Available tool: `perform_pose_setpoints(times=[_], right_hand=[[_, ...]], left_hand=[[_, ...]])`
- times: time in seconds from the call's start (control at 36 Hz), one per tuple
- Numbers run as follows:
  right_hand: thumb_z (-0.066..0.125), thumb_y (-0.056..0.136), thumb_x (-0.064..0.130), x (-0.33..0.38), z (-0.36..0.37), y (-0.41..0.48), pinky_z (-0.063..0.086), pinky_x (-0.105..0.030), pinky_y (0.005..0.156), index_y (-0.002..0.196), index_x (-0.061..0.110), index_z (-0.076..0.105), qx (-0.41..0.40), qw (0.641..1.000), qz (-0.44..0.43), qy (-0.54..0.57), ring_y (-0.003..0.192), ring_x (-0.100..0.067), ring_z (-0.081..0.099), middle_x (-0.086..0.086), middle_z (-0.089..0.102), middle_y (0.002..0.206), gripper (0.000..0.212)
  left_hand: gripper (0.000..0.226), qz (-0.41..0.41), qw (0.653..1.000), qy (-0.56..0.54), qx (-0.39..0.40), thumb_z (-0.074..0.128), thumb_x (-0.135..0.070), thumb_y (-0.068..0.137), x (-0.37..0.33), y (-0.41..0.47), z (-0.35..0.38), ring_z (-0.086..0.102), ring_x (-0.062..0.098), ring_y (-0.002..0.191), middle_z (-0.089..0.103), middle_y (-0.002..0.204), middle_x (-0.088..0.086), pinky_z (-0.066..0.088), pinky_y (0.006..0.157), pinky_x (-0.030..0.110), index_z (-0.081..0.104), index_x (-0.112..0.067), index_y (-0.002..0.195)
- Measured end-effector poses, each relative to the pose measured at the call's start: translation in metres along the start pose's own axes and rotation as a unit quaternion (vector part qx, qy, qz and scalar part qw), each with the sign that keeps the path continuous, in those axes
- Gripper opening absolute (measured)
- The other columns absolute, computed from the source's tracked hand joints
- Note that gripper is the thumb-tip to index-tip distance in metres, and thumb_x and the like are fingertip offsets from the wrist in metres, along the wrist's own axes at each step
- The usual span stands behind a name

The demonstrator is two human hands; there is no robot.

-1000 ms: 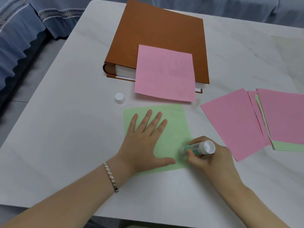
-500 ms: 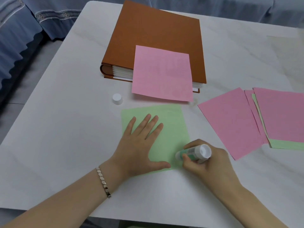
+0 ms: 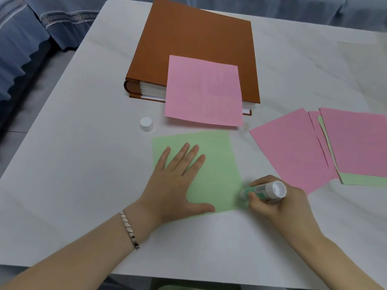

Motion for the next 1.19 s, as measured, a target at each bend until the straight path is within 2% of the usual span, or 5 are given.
perform_pose_setpoints(times=[0.33, 0.42, 0.56, 0.94, 1.19], right_hand=[[0.077, 0.065, 0.018, 0.028, 0.010, -0.011, 0.037, -0.010, 0.046, 0.065, 0.029, 0.062, -0.016, 0.997, -0.072, -0.018, 0.048, -0.003, 0.052, 0.010, 0.062, 0.057, 0.019], [0.065, 0.058, 0.040, 0.035, -0.004, -0.011, 0.040, -0.011, 0.049, 0.075, 0.038, 0.061, -0.054, 0.995, -0.082, -0.037, 0.055, -0.005, 0.055, 0.015, 0.062, 0.065, 0.018], [0.052, 0.054, 0.049, 0.048, -0.033, -0.009, 0.037, -0.002, 0.052, 0.065, 0.043, 0.054, -0.105, 0.988, -0.104, -0.052, 0.058, -0.001, 0.056, 0.023, 0.061, 0.074, 0.012], [0.072, 0.066, 0.017, 0.023, 0.037, -0.005, 0.042, -0.028, 0.054, 0.071, 0.016, 0.063, 0.064, 0.992, -0.054, -0.099, 0.058, -0.017, 0.052, 0.004, 0.061, 0.067, 0.010], [0.072, 0.064, 0.021, 0.010, 0.027, -0.006, 0.037, -0.019, 0.052, 0.069, 0.034, 0.059, 0.052, 0.993, -0.033, -0.097, 0.053, -0.006, 0.049, 0.020, 0.055, 0.053, 0.019]], left_hand=[[0.104, -0.003, 1.000, 0.006, 0.012, 0.011, -0.085, 0.075, -0.001, 0.001, 0.001, 0.022, 0.022, 0.139, 0.036, 0.148, 0.012, 0.015, 0.106, 0.051, 0.042, -0.009, 0.139], [0.104, -0.003, 1.000, 0.004, 0.010, 0.012, -0.085, 0.075, 0.000, 0.001, 0.001, 0.021, 0.022, 0.139, 0.034, 0.149, 0.011, 0.015, 0.107, 0.052, 0.041, -0.009, 0.139], [0.103, -0.005, 1.000, -0.001, 0.011, 0.012, -0.085, 0.075, 0.001, 0.000, 0.001, 0.020, 0.022, 0.140, 0.032, 0.150, 0.010, 0.014, 0.108, 0.051, 0.039, -0.010, 0.141], [0.107, 0.001, 1.000, 0.006, 0.009, 0.020, -0.087, 0.071, -0.001, 0.001, 0.000, 0.021, 0.023, 0.139, 0.034, 0.149, 0.012, 0.014, 0.107, 0.052, 0.041, -0.007, 0.139], [0.107, -0.005, 1.000, 0.013, 0.012, 0.017, -0.088, 0.071, 0.001, 0.001, 0.002, 0.019, 0.022, 0.140, 0.032, 0.150, 0.011, 0.013, 0.107, 0.050, 0.037, -0.009, 0.141]])
Point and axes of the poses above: each hand's wrist, its own y-axis towards the middle knuckle, its own z-axis out of the palm, x = y × z, the point moved 9 cm from there along y, towards the middle knuckle
